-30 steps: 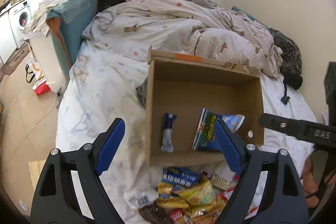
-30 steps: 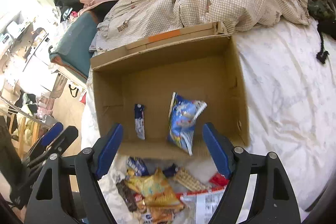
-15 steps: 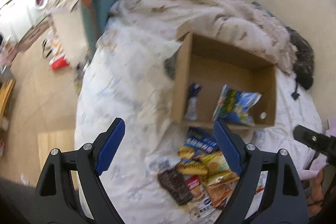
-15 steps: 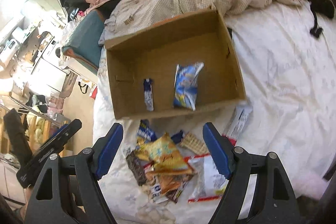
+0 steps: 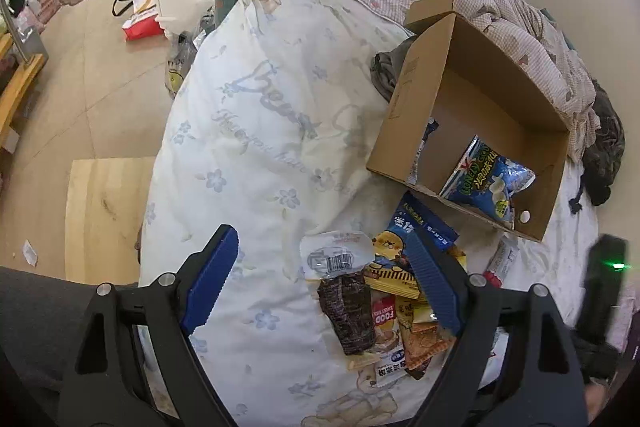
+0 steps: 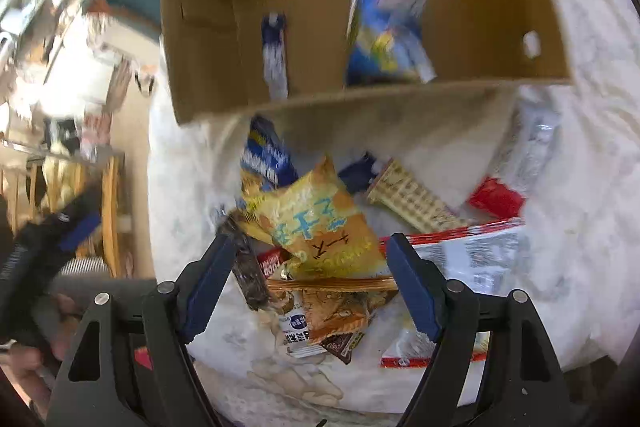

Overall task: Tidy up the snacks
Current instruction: 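Grasp the yellow chip bag with the right gripper while the left gripper grasps the dark jerky packet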

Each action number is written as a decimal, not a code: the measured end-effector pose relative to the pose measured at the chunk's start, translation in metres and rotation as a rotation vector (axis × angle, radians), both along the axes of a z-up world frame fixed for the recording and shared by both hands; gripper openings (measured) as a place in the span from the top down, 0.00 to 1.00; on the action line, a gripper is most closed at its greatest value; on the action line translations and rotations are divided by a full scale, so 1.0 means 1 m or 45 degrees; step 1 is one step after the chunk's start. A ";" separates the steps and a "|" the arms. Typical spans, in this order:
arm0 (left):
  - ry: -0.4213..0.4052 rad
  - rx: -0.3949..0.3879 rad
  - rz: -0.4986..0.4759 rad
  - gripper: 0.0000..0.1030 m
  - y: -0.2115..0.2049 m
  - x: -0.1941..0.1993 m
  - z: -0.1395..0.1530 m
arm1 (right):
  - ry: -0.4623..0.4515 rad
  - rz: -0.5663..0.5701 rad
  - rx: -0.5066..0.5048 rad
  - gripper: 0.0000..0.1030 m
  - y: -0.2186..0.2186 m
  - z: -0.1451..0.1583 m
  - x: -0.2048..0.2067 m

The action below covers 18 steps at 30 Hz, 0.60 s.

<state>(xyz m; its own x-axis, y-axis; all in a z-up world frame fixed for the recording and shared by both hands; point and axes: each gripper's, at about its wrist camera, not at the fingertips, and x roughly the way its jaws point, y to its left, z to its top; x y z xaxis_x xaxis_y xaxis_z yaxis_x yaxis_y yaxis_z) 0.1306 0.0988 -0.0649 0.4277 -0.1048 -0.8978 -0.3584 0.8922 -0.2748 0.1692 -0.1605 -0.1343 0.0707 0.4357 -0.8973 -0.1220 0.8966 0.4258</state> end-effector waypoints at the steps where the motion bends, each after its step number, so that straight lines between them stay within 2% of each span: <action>1: 0.002 -0.006 0.001 0.18 0.001 0.001 -0.001 | 0.016 0.029 -0.024 0.22 0.007 -0.007 0.001; 5: 0.013 -0.011 0.008 0.18 0.003 0.004 -0.004 | 0.026 0.105 -0.098 0.22 0.023 -0.022 0.003; 8: 0.029 0.002 0.004 0.18 0.002 0.006 -0.008 | 0.095 0.095 -0.054 0.22 0.024 -0.035 0.009; 9: 0.035 0.014 -0.001 0.18 0.002 0.007 -0.009 | 0.142 0.075 -0.027 0.30 0.022 -0.039 0.011; 10: 0.045 0.023 -0.005 0.18 0.002 0.008 -0.011 | 0.152 0.078 -0.003 0.43 0.021 -0.040 0.012; 11: 0.057 0.026 -0.002 0.18 0.003 0.008 -0.013 | 0.138 0.092 -0.023 0.46 0.022 -0.038 0.012; 13: 0.079 0.009 0.020 0.18 0.007 0.007 -0.017 | 0.100 0.089 -0.060 0.60 0.020 -0.031 0.012; 16: 0.109 -0.013 0.044 0.18 0.011 0.006 -0.022 | 0.059 0.089 -0.044 0.67 0.015 -0.019 0.010; 18: 0.125 -0.011 0.045 0.18 0.011 0.005 -0.026 | 0.053 0.056 -0.003 0.68 0.006 -0.010 0.006</action>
<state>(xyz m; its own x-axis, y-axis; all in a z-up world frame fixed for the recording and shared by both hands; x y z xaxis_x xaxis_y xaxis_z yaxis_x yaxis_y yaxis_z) 0.1354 0.1094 -0.0907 0.3413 -0.0991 -0.9347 -0.4149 0.8764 -0.2444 0.1751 -0.1541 -0.1441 0.0143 0.4358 -0.8999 -0.1435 0.8916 0.4295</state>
